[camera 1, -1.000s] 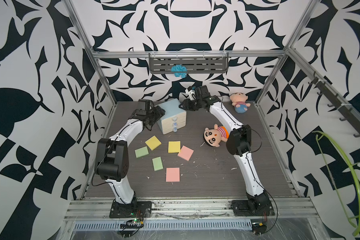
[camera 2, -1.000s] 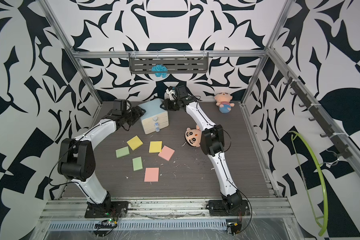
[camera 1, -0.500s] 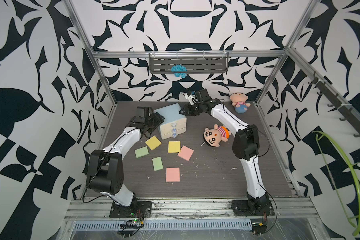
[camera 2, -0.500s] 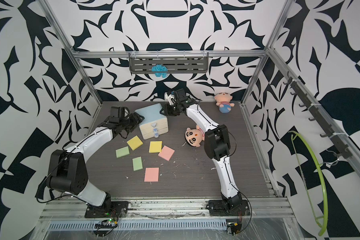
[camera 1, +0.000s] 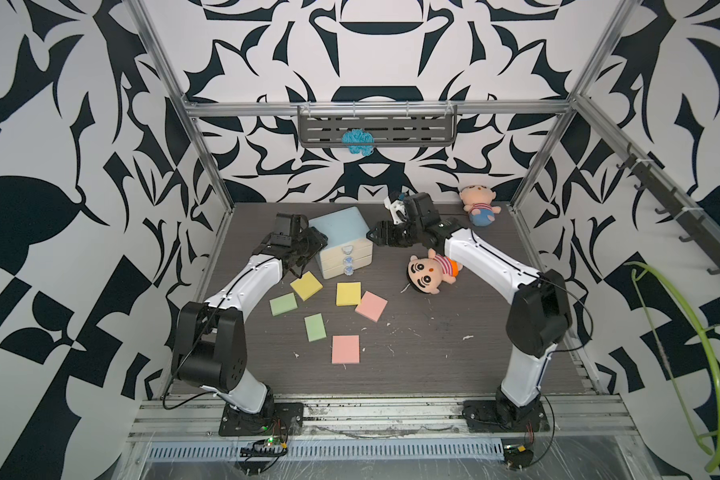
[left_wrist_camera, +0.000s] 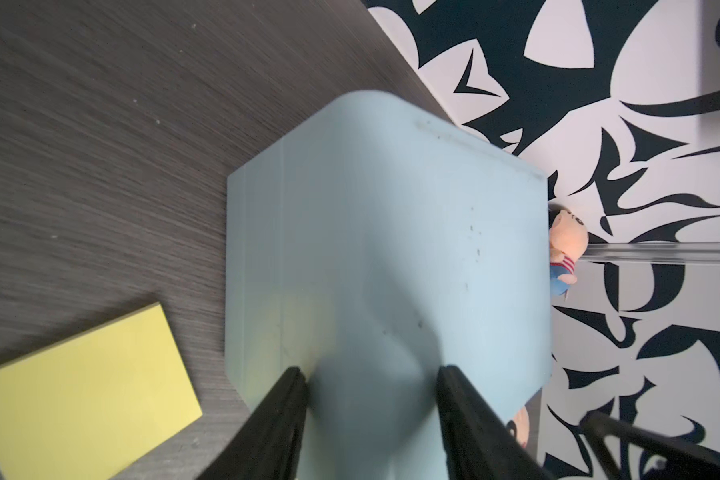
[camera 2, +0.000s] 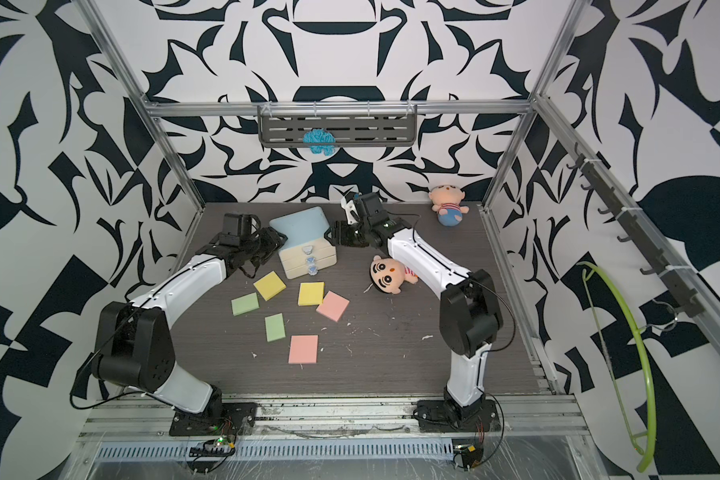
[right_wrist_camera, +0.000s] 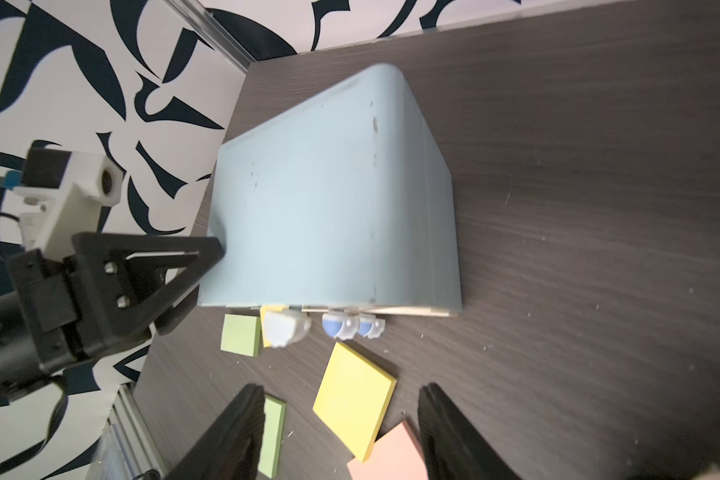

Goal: Please put the sticky notes in the drawer by color
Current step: Adjust the storage box at the center of the board, then open the drawer in the storage box.

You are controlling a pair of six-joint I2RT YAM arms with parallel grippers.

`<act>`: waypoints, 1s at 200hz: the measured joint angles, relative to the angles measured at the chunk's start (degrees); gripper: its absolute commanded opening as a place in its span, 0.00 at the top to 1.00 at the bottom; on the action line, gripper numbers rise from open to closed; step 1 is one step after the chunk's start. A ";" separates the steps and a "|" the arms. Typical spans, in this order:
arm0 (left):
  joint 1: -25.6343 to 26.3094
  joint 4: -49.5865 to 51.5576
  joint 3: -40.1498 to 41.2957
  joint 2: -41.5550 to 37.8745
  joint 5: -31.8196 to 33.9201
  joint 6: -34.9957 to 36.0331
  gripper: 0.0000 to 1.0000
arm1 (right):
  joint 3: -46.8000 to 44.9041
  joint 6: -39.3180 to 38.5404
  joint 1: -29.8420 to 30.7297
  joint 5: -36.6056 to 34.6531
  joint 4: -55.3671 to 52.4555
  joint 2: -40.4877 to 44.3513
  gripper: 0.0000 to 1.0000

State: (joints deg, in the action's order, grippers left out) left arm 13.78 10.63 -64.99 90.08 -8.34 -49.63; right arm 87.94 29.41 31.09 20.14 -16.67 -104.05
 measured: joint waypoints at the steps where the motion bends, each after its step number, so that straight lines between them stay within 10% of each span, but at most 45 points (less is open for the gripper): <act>1: -0.02 0.00 0.00 0.00 -0.02 0.02 0.46 | -0.48 0.35 0.13 -0.07 0.48 0.20 0.40; 200: 0.07 0.13 0.00 0.09 -0.31 -1.14 0.46 | -1.46 10.45 7.89 -2.25 15.67 -9.01 0.48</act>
State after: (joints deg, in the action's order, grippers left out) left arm 13.85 10.76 -64.99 90.17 -8.64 -50.76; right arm 86.48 39.86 38.98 17.89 -0.99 -113.06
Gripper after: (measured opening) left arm 0.540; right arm 0.523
